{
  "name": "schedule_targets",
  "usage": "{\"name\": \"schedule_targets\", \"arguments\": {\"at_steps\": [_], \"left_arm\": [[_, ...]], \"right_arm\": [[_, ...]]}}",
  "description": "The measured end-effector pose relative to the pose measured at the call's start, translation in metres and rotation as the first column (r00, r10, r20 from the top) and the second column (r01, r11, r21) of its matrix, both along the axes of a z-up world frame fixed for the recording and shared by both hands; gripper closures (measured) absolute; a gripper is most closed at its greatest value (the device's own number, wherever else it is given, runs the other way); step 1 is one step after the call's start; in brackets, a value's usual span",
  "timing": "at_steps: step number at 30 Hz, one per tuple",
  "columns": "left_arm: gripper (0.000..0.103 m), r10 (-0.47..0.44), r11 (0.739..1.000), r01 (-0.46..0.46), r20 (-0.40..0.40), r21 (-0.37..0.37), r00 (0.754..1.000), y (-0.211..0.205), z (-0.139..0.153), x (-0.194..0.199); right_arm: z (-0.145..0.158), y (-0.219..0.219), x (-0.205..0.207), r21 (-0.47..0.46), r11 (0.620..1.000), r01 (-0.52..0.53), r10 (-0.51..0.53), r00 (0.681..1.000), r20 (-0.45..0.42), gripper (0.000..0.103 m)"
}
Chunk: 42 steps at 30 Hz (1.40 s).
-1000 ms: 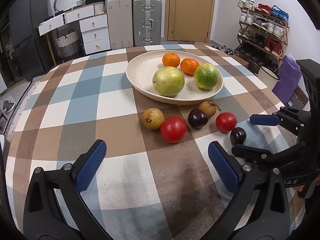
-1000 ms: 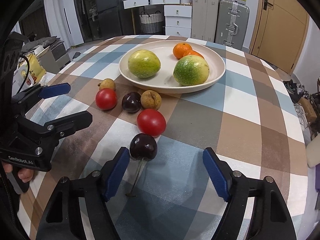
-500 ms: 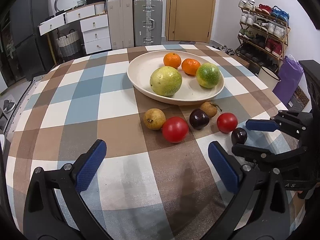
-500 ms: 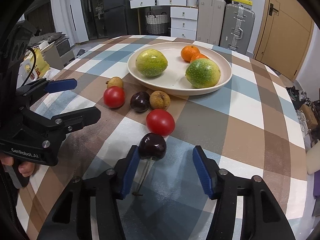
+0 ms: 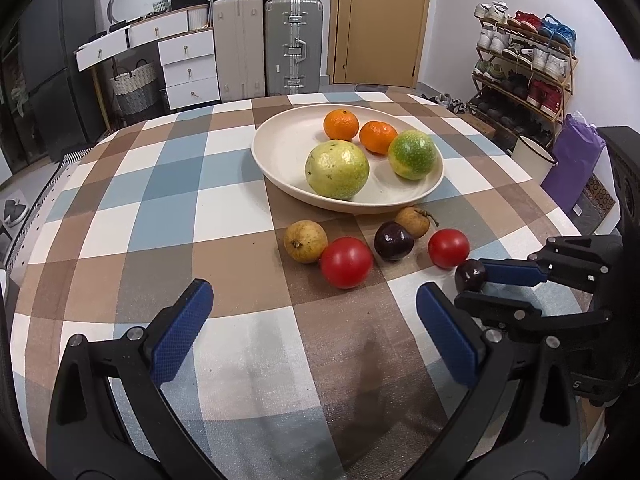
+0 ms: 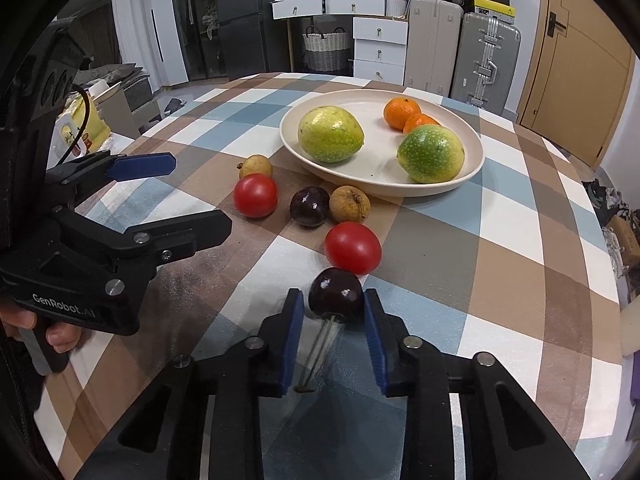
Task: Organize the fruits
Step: 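Grasp a dark cherry with the right tool while the left tool grasps a red tomato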
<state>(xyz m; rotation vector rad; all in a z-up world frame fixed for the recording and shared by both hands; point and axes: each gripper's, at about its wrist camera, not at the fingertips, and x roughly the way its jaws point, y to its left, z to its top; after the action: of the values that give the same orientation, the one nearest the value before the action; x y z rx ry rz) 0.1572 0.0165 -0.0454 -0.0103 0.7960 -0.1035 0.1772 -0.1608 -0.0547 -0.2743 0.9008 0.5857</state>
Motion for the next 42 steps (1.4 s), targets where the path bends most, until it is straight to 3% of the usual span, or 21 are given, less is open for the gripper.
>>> {"name": "schedule_targets", "arguments": {"at_steps": [9,20,31,42], "left_arm": [[0.001,0.003,1.000,-0.003,-0.007,0.002,1.000,-0.001,-0.002,0.001],[0.003,0.016,1.000,-0.016,0.003,-0.020,1.000,0.003,-0.001,0.001],[0.035,-0.021,0.996,0.019,-0.021,-0.087,1.000,0.000,-0.005,0.007],[0.056,-0.055,0.995,0.047,-0.086,-0.091,0.995,-0.017,-0.014,0.027]], "right_arm": [[0.007,-0.004,-0.005,0.026,1.000,-0.013,0.013,1.000,0.012,0.076],[0.036,-0.022,0.007,0.102,0.994,0.031,-0.040,0.995,0.087,0.076],[0.040,-0.024,0.028,0.146,0.989,0.038,-0.055,0.992,0.116,0.076],[0.033,-0.030,0.034,0.164,0.985,0.047,-0.063,0.993,0.096,0.076]]}}
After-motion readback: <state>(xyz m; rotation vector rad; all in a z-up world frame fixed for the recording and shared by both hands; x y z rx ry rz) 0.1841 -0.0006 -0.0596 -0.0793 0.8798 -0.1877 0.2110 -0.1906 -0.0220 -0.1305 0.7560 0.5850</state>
